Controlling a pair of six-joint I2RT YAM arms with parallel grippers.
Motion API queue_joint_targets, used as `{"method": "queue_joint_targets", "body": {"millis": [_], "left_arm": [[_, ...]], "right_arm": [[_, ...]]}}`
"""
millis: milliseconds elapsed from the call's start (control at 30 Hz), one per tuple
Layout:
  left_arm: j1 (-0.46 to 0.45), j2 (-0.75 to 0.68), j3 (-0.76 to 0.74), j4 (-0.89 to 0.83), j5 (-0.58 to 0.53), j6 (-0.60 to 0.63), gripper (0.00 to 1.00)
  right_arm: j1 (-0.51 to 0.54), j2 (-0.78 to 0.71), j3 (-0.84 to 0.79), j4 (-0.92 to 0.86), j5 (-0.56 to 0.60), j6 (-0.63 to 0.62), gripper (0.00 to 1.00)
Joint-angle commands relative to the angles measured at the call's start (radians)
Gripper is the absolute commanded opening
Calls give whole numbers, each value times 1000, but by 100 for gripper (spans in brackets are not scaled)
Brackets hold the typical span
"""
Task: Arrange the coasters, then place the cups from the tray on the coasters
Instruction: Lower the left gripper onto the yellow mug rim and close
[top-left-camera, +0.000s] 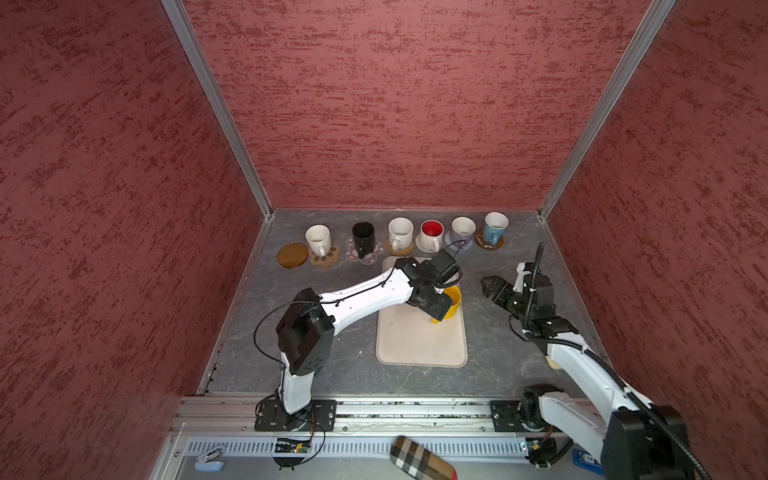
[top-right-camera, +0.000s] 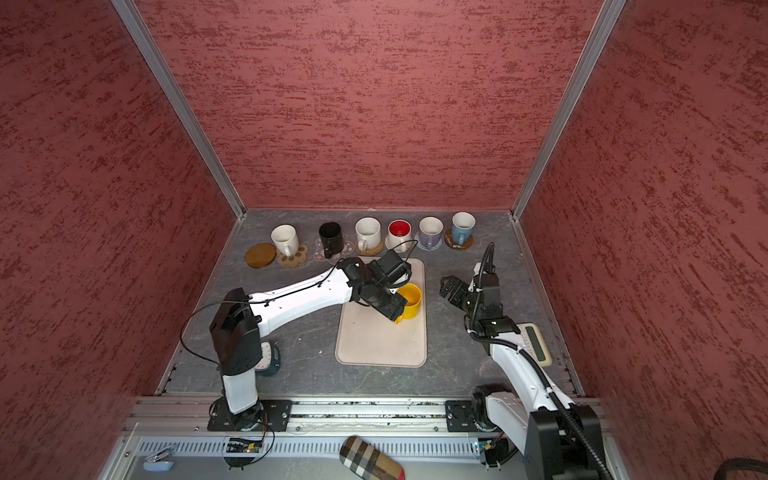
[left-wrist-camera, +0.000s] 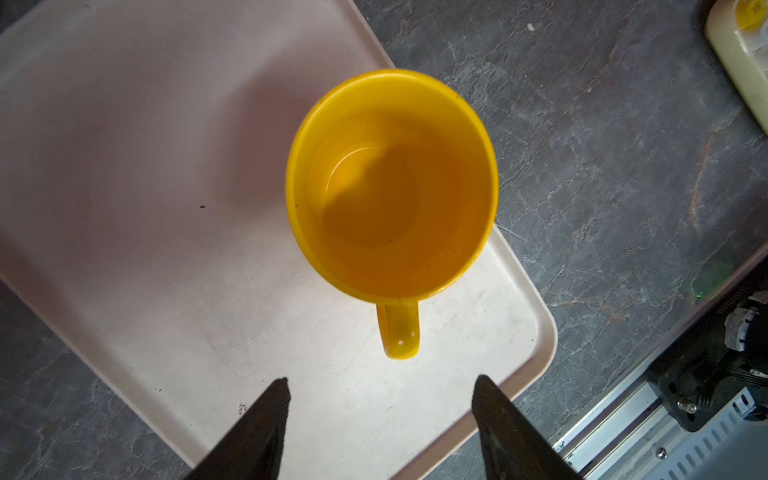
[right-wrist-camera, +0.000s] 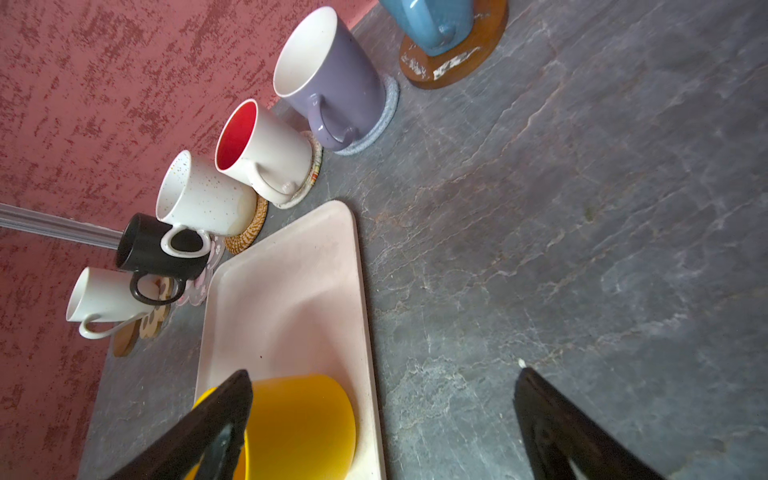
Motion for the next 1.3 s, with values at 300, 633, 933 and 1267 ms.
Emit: {"method": "queue_joint_targets", "body": {"millis": [300,633,933,1267], "left_arm": [[-27,108,-28,113,16,-28,61],[-49,190,45,85,-102,-34,44],[-51,201,68,68,-120,-35,17],[-55,177,74,52,-150,-40,0]], "right_arm": [[-23,74,-14,135,26,8,99],[-22,71,-34,154,42,5,99],[-24,77,-44,166,34,5,99],[-23,51,-46,153,24,-1,99]]}}
